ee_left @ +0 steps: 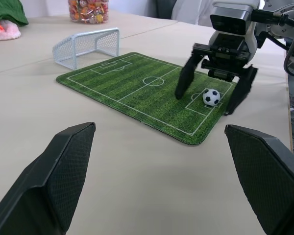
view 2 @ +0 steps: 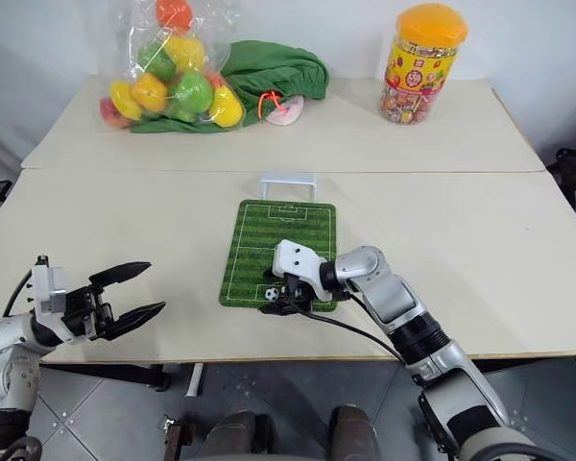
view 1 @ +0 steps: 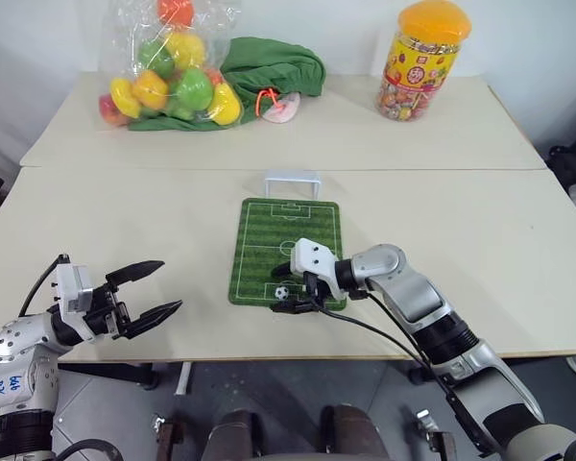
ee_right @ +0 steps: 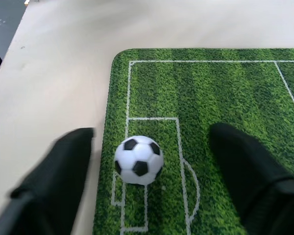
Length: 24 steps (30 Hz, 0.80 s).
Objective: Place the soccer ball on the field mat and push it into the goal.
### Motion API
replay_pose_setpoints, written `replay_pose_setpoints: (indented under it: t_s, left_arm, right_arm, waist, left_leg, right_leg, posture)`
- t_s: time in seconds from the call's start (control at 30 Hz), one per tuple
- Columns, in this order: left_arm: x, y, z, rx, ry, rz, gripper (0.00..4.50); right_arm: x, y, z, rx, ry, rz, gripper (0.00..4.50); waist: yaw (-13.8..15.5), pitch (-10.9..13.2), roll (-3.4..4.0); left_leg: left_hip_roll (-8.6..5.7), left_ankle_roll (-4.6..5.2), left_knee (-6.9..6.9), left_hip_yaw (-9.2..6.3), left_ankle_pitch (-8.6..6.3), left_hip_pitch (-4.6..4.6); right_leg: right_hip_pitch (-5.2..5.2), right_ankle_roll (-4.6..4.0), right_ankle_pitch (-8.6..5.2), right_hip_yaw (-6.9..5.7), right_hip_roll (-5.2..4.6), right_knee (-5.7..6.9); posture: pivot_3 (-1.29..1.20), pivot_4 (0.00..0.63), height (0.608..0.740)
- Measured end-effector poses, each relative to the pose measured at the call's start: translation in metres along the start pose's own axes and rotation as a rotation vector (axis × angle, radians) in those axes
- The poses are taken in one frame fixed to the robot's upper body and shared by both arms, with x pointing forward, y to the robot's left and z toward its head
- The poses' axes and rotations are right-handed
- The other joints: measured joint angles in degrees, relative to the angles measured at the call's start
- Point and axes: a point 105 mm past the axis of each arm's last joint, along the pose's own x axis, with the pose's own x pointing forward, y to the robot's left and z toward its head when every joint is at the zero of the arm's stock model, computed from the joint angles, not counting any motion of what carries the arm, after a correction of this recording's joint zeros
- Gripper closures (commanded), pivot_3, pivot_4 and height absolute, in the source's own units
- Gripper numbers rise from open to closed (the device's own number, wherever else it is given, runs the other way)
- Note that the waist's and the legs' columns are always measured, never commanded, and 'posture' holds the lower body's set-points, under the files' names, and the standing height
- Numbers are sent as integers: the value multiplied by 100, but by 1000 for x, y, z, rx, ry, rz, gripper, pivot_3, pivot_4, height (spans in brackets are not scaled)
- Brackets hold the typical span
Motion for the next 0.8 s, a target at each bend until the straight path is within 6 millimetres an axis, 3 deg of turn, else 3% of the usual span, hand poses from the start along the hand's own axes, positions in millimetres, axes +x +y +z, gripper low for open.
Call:
replay_pose_setpoints:
  t_s: [0.23, 0.43, 0.57, 0.67, 0.8]
  left_arm:
    - [2, 0, 0, -2, -2, 1, 0]
    - [3, 0, 0, -1, -3, -2, 0]
    - [3, 0, 0, -5, -3, -6, 0]
    - [2, -2, -2, -17, 0, -13, 0]
    - [2, -2, -2, -23, 0, -23, 0]
  right_arm:
    - [-2, 4, 11, -37, -22, 25, 480]
    - [-9, 15, 33, -113, -63, 66, 480]
    - [-18, 20, 46, -161, -76, 67, 1334]
    - [-24, 26, 50, -174, -84, 64, 2381]
    - [-27, 33, 38, -121, -58, 53, 3734]
  waist:
    - [5, 0, 0]
    - [16, 0, 0]
    - [24, 0, 0]
    - [29, 0, -1]
    - [32, 0, -1]
  left_leg:
    - [2, 0, 0, 0, 0, 0]
    - [4, 0, 0, -1, 0, 0]
    - [4, 0, 0, -1, -1, 0]
    - [2, 0, -1, -1, -1, -1]
    - [-1, 0, -1, 0, -1, -1]
  right_leg:
    - [0, 0, 0, 1, -1, 0]
    - [0, 0, 0, 1, -2, -1]
    - [0, 0, 0, 1, -2, -2]
    - [0, 0, 0, 1, -2, -2]
    - [0, 0, 0, 0, -2, -4]
  posture:
    - [0, 150, 740]
    - [0, 150, 740]
    - [0, 150, 740]
    - [0, 150, 740]
    - [0, 150, 740]
